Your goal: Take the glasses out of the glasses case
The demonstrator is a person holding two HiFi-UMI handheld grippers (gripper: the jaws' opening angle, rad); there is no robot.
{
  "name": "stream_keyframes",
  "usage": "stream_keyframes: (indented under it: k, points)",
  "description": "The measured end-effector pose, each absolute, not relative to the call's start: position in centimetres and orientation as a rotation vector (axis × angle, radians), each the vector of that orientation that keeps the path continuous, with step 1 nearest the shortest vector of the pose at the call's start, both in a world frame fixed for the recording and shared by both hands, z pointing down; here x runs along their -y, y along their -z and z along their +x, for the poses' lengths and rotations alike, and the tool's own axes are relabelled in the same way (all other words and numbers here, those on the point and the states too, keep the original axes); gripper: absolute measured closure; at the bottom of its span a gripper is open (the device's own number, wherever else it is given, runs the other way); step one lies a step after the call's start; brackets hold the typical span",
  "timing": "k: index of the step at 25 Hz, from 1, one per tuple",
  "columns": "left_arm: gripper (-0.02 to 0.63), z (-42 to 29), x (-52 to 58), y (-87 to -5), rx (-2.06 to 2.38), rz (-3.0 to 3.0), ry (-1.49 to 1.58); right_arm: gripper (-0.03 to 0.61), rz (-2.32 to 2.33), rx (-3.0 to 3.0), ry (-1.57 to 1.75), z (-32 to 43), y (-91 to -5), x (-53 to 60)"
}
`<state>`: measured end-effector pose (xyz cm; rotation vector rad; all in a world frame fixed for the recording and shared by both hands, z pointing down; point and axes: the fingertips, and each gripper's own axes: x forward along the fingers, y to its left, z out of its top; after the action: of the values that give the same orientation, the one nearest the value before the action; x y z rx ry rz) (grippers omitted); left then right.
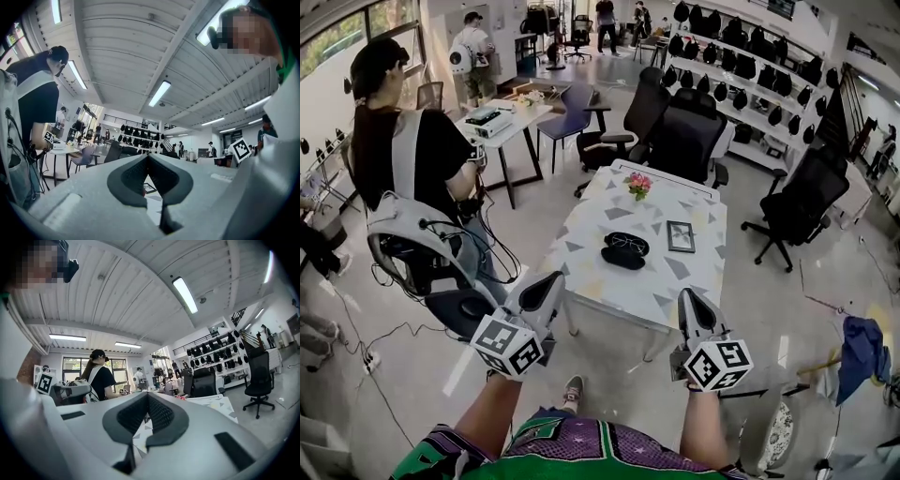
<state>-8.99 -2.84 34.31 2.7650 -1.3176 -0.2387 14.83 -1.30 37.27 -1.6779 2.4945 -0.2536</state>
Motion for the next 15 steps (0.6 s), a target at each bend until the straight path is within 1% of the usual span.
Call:
stream_keyframes:
  k: [15]
  points:
    - [0.598,-8.7,11.8,-32.5,1.204,2.818,0.288,0.577,-1.734,-2.466,0.209,13.1,-35.4,9.4]
